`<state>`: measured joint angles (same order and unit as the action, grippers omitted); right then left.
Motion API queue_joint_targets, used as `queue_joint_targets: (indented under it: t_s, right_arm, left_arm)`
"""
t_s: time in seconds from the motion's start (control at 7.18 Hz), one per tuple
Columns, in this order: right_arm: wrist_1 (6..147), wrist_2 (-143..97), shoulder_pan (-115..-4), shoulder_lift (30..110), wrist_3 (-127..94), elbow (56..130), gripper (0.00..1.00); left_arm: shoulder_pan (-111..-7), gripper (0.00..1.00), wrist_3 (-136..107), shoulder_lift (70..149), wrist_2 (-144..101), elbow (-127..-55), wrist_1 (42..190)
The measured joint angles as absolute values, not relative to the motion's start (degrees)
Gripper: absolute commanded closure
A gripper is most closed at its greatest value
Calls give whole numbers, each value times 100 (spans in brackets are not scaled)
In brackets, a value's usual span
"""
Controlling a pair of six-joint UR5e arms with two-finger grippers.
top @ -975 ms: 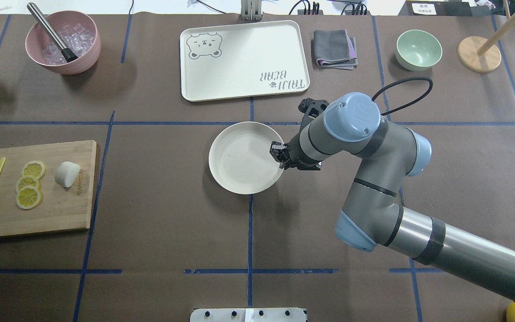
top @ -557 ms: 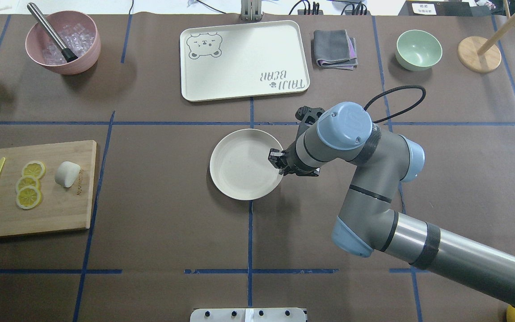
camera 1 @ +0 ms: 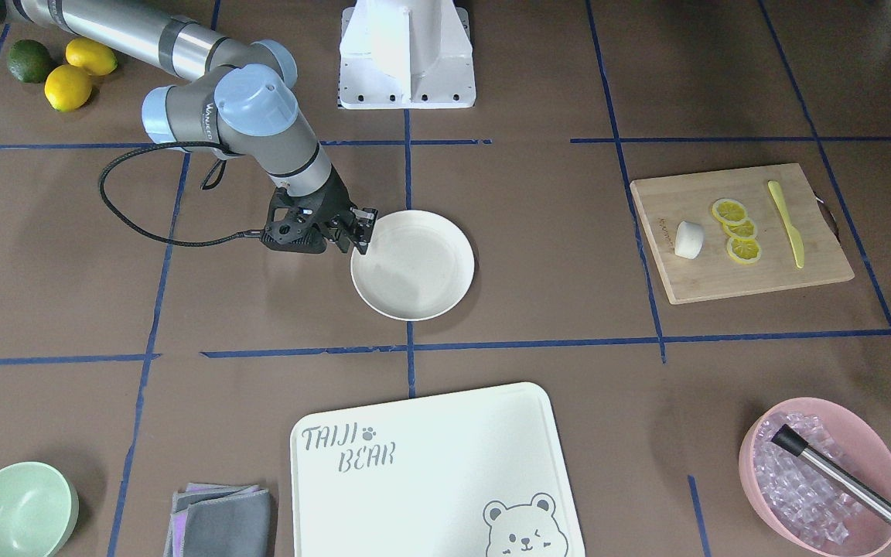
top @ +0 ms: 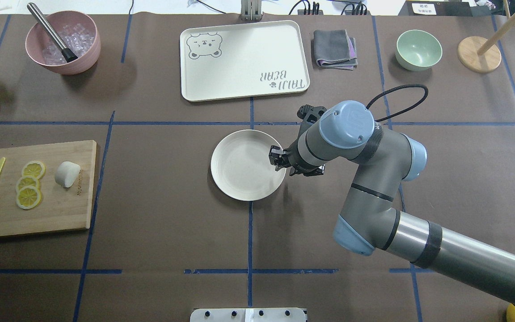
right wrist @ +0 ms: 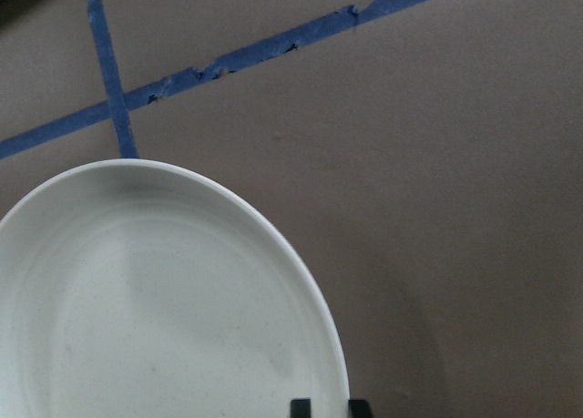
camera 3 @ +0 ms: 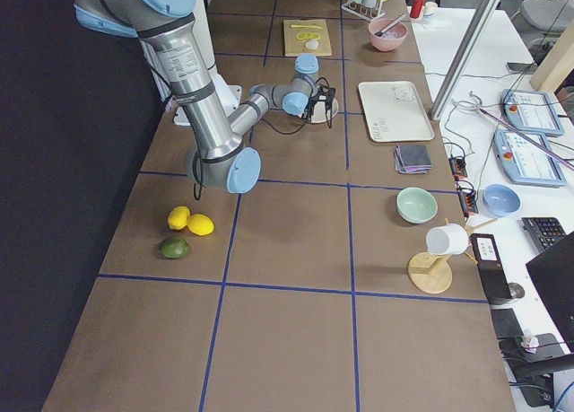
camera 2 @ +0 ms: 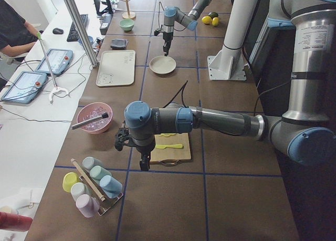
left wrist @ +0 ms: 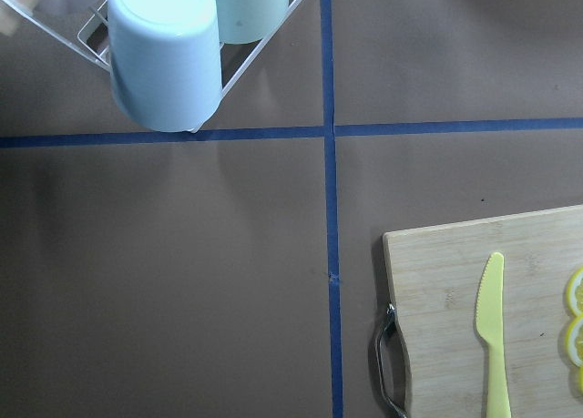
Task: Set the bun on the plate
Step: 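Slide the white plate with the right gripper toward the table center, then release the plate and withdraw the right arm while the left reaches the board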
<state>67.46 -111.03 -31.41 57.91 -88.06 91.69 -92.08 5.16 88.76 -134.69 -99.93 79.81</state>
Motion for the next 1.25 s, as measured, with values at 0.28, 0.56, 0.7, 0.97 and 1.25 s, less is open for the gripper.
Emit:
queue_joint_targets:
  t_s: [0.28, 0.56, 0.7, 0.97, 1.25]
  right_arm:
    - [6778, -11215, -3369, 5808, -8801, 9319, 0]
    - [7078, -11481, -3729, 5979, -8682, 9667, 0]
    - [7406, -11548, -3920, 6085, -8405, 9872, 0]
    - [8672, -11588, -4361, 6169, -7071, 10370, 0]
    - [9774, -11594, -4937, 6234, -5531, 10745, 0]
  left_arm:
    - [-9138, 0, -16, 8818, -13297, -10674, 7954]
    - [-8539, 0, -877, 8756, -13214, -11506, 7949]
    - [-8050, 0, -1603, 8765, -13206, -11843, 7971]
    - [-6862, 0, -3065, 8806, -12923, -12211, 8240]
    - [-5928, 0, -4229, 8812, -12416, -12074, 8993]
